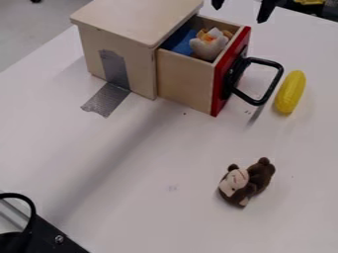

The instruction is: Takes the toy and leaves it on top of the drawer

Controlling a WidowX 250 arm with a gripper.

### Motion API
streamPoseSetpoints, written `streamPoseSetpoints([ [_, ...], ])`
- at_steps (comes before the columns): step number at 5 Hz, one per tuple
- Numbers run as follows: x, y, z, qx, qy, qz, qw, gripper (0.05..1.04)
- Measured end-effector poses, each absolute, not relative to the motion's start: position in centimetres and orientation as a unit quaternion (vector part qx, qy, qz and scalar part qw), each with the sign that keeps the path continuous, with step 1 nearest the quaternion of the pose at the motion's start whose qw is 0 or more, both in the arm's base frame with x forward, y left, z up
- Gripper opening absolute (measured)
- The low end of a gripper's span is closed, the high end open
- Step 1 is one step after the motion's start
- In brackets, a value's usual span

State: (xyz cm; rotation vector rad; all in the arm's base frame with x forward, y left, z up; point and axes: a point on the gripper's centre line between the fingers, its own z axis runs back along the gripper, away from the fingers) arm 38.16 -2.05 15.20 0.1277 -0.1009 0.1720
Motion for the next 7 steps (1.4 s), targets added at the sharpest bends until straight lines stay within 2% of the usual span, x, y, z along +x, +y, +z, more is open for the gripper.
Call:
streamPoseSetpoints([
  [2, 38.2, -1.4, 12.3, 0.067, -0.006, 0.09, 0.994, 1.0],
  [3, 38.8, 0.3, 11.7, 0.066, 0.002, 0.109, 0.992, 1.0],
  [5, 38.6, 2.9, 10.1, 0.051, 0.028, 0.132, 0.99, 1.0],
  [6, 38.1, 2.5, 9.0, 0.035, 0.048, 0.126, 0.99, 0.965],
  [7, 38.1, 1.4, 8.7, 0.027, 0.049, 0.107, 0.993, 0.686],
])
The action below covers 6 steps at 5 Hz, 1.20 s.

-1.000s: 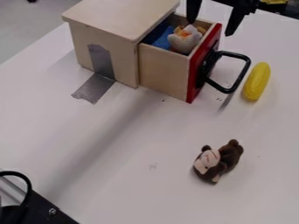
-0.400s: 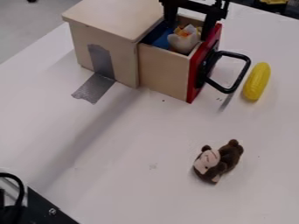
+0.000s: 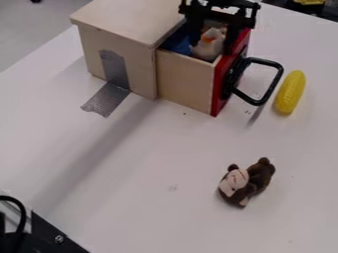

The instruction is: Takes the toy and leaves it on top of the drawer

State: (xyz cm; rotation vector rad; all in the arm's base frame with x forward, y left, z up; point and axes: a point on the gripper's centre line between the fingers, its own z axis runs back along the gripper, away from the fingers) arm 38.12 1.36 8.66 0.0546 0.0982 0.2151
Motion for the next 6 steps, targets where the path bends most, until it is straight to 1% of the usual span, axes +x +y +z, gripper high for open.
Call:
streamPoseSetpoints([
  [1, 38.1, 0.4, 8.6, 0.032, 0.049, 0.095, 0.994, 0.378],
  [2, 38.2, 0.3, 8.5, 0.033, 0.042, 0.092, 0.994, 0.164],
  [3, 37.9, 0.6, 8.5, 0.039, 0.047, 0.088, 0.994, 0.067],
  [4, 37.7, 1.4, 9.0, 0.043, 0.045, 0.094, 0.994, 0.055],
  [5, 38.3, 3.0, 14.6, 0.059, -0.007, 0.11, 0.992, 0.055],
  [6, 37.9, 5.7, 19.6, 0.06, -0.062, 0.144, 0.986, 0.055],
])
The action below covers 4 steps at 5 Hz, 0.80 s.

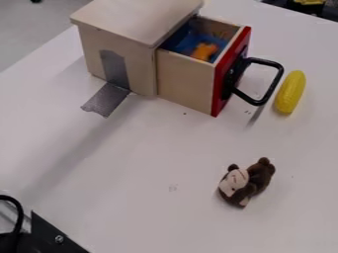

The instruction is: Takes the toy and leaves it on top of the drawer

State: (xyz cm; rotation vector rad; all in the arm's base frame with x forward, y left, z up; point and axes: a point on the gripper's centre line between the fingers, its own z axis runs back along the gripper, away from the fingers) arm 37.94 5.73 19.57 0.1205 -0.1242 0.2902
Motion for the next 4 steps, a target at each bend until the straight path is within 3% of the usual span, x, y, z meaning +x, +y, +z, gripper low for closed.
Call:
streamPoseSetpoints([
  [1, 36.8, 7.6, 21.8, 0.062, -0.084, 0.166, 0.981, 0.055],
  [3, 33.6, 11.2, 17.5, 0.065, -0.029, 0.207, 0.976, 0.055],
  [4, 33.5, 12.1, 16.0, 0.06, -0.025, 0.208, 0.976, 0.055],
])
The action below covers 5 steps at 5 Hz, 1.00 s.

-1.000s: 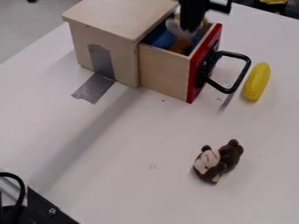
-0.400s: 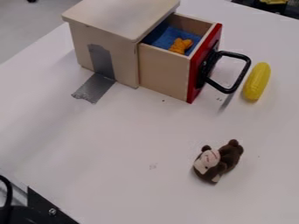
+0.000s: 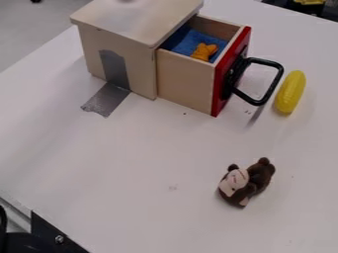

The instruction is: Takes the toy and leaves it on top of the drawer

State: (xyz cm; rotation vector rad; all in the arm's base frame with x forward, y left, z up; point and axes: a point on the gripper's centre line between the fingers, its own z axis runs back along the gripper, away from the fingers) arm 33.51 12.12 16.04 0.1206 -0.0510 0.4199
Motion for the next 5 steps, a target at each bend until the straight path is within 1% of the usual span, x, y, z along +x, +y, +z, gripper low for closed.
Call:
streamPoseSetpoints([
  [1, 33.6, 12.6, 15.5, 0.06, -0.025, 0.207, 0.976, 0.074],
  [2, 33.5, 13.0, 15.7, 0.062, -0.022, 0.209, 0.976, 0.207],
  [3, 33.6, 13.4, 17.1, 0.07, -0.027, 0.21, 0.975, 0.479],
  [4, 33.5, 12.9, 19.9, 0.077, -0.054, 0.204, 0.974, 0.796],
  [5, 33.5, 11.6, 21.8, 0.077, -0.069, 0.193, 0.976, 0.995],
])
